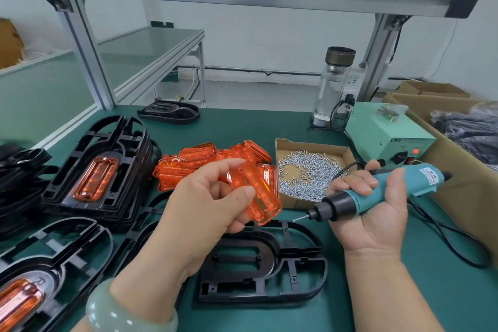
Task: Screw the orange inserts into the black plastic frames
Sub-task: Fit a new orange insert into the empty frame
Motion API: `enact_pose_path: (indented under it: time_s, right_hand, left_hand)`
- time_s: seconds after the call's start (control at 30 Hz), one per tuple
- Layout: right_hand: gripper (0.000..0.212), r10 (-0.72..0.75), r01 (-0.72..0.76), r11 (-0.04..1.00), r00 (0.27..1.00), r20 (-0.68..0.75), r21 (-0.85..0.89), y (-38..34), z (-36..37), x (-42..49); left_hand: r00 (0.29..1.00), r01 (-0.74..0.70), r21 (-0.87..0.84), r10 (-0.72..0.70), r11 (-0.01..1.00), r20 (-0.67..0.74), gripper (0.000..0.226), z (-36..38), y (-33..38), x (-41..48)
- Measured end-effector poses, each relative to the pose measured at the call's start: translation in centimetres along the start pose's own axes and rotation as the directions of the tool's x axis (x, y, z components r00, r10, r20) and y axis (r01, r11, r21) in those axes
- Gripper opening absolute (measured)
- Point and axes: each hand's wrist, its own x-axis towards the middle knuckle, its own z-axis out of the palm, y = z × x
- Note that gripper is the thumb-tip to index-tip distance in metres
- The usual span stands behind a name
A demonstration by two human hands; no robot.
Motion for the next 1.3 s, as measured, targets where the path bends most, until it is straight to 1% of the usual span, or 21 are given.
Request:
enact_pose_path:
  time_s: [0.07, 0.13, 0.23, 0.4, 0.5, 0.63, 0.7, 0.77, 0.83, 0.9, 0.97, 1.07, 1.17, 1.23, 1.3]
  right_hand:
    - [0.025, 0.003, -0.003, 1.0, 1.0, 0.002, 0.0, 0.0, 0.0, 0.1]
    - [0.025, 0.003, -0.003, 1.0, 1.0, 0.005, -0.005, -0.1, -0.1, 0.1]
    - [0.024, -0.001, 0.001, 1.0, 1.0, 0.006, -0.012, -0.1, -0.2, 0.1]
    - [0.025, 0.003, -0.003, 1.0, 1.0, 0.008, -0.01, -0.1, -0.2, 0.1]
    - [0.025, 0.006, -0.006, 1.0, 1.0, 0.007, -0.011, -0.1, -0.2, 0.1]
    - [0.024, 0.005, -0.004, 1.0, 1.0, 0.008, -0.018, -0.1, -0.2, 0.1]
    - [0.024, 0.003, -0.003, 1.0, 1.0, 0.007, -0.019, -0.1, -0.2, 0.1]
    - [0.024, 0.005, -0.004, 1.0, 1.0, 0.006, -0.017, -0.1, -0.2, 0.1]
    - [0.024, 0.008, -0.008, 1.0, 1.0, 0.006, -0.016, -0.1, -0.1, 0.1]
    - [0.024, 0.01, -0.01, 1.0, 1.0, 0.004, -0.018, 0.0, -0.2, 0.1]
    - [0.025, 0.012, -0.012, 1.0, 1.0, 0.004, -0.022, 0.0, -0.2, 0.1]
    - [0.025, 0.01, -0.009, 0.999, 1.0, 0.016, -0.035, 0.1, -0.3, 0.1]
    - [0.025, 0.005, -0.004, 0.999, 1.0, 0.024, -0.047, 0.1, -0.4, 0.1]
    - [0.025, 0.005, -0.003, 0.999, 1.0, 0.025, -0.045, 0.1, -0.5, 0.1]
    - [0.025, 0.005, -0.004, 0.999, 1.0, 0.025, -0.047, 0.1, -0.4, 0.2]
  left_hand:
    - [0.999, 0.028, -0.018, -0.029, 0.999, -0.043, 0.027, -0.1, -0.3, 0.1]
    - [0.997, 0.042, -0.035, -0.044, 0.999, -0.06, 0.028, -0.1, -0.4, 0.1]
    - [0.998, 0.046, -0.052, -0.048, 0.998, -0.039, 0.035, -0.2, -0.3, -0.2]
    - [0.996, 0.081, -0.065, -0.083, 0.995, -0.019, 0.025, -0.4, -0.3, -0.4]
    - [0.996, 0.073, -0.003, -0.073, 0.997, -0.043, 0.017, -0.6, -0.4, -0.5]
    - [0.995, 0.043, 0.176, -0.027, 0.983, -0.094, 0.016, -0.8, -0.5, -0.5]
    - [0.995, 0.036, 0.259, -0.011, 0.965, -0.097, 0.013, -1.0, -0.4, -0.6]
    - [0.997, 0.015, 0.427, 0.019, 0.904, -0.077, 0.011, -1.4, -0.4, -0.7]
    - [0.998, -0.015, 0.603, 0.046, 0.798, -0.037, 0.008, -1.7, -0.4, -0.8]
    - [0.999, -0.035, 0.712, 0.039, 0.702, 0.01, 0.007, -1.6, -0.6, -0.9]
    - [0.998, -0.054, 0.772, 0.01, 0.633, 0.062, 0.008, -1.3, -0.9, -1.1]
    - [0.993, -0.082, 0.823, -0.027, 0.562, 0.118, 0.011, -0.9, -1.6, -1.4]
    - [0.991, -0.13, 0.901, 0.055, 0.414, 0.118, 0.014, -0.9, -2.5, -1.3]
    - [0.989, -0.138, 0.94, 0.095, 0.313, 0.113, 0.012, -1.0, -2.7, -1.1]
    - [0.988, -0.144, 0.953, 0.087, 0.265, 0.125, 0.013, -1.1, -2.8, -0.9]
